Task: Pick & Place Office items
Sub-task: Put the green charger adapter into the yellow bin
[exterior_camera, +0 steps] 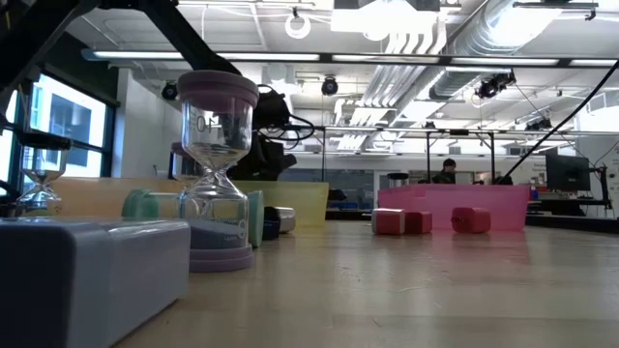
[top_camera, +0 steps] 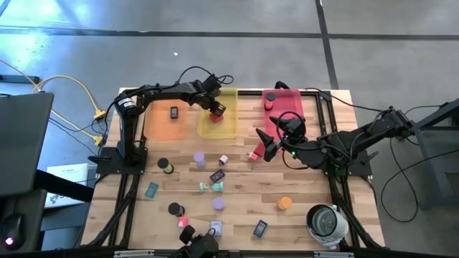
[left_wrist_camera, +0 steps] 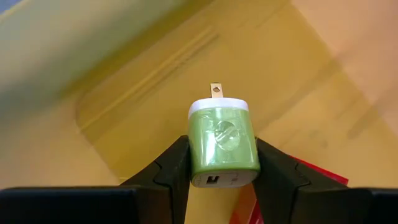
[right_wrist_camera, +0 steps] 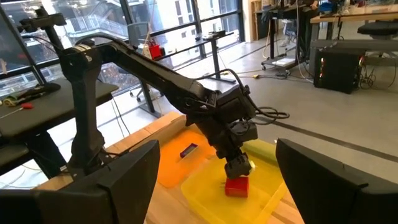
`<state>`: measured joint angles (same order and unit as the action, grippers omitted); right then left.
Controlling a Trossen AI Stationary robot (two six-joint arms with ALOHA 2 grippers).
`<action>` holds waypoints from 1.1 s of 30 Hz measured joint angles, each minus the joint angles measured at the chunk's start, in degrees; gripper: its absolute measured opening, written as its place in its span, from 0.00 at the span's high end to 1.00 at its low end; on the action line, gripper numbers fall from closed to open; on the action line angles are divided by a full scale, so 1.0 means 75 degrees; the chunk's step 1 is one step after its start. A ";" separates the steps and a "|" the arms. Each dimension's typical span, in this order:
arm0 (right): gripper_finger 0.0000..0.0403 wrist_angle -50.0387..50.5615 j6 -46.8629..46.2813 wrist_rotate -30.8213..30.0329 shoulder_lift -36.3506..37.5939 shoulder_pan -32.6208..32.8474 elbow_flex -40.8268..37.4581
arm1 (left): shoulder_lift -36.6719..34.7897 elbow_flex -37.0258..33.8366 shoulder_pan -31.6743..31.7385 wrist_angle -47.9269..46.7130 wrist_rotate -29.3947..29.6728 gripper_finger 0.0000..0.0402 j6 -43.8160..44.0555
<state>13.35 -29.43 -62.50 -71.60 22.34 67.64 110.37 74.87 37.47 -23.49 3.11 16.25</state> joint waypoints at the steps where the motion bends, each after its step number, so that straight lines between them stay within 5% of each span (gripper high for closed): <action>1: 0.23 0.0003 -0.0039 0.0034 0.0001 -0.0024 0.0000 | 0.0000 0.0000 0.0000 0.0004 0.0000 0.68 -0.0005; 33: 0.23 0.0029 -0.0047 0.0414 0.0001 -0.0183 0.0000 | 0.0006 -0.0009 -0.0017 0.0111 0.0224 0.58 -0.0479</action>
<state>13.56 -29.78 -59.40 -71.59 20.97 67.64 110.41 74.81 37.34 -22.65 4.80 12.66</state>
